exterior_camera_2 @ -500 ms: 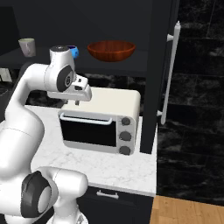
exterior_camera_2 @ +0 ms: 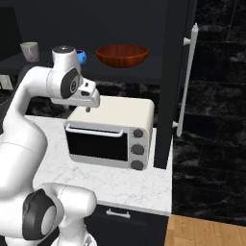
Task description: Gather all objects into one cabinet and sort the glasses and bowls to opposite sides.
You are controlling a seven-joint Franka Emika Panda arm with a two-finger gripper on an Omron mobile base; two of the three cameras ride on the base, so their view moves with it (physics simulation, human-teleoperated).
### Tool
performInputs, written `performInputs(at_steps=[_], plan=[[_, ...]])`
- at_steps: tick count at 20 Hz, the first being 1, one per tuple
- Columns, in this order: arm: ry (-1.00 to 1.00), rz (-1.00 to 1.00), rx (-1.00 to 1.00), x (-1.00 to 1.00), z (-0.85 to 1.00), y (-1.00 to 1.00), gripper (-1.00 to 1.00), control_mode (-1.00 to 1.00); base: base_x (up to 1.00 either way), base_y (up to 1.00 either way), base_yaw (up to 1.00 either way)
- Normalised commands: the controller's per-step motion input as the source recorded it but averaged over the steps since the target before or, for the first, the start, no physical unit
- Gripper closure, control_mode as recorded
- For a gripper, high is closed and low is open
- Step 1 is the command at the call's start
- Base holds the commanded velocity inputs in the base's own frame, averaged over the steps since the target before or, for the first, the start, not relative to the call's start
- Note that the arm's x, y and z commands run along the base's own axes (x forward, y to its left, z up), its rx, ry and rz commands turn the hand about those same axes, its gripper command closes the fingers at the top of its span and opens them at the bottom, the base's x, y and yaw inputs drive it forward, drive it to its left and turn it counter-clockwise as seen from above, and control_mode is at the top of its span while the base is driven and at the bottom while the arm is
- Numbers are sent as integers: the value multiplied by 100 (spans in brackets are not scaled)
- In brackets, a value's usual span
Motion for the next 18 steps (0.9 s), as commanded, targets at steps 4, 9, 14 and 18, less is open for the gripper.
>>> performInputs(at_steps=[4,9,14,18], plan=[[-24,0,-1,-31,38,0,-100,-100,0,0,0],[-30,0,-5,-41,36,0,-100,-100,0,0,0],[-30,-1,-6,-24,35,0,-100,-100,0,0,0],[-30,-4,-6,-4,42,0,-100,-100,0,0,0]])
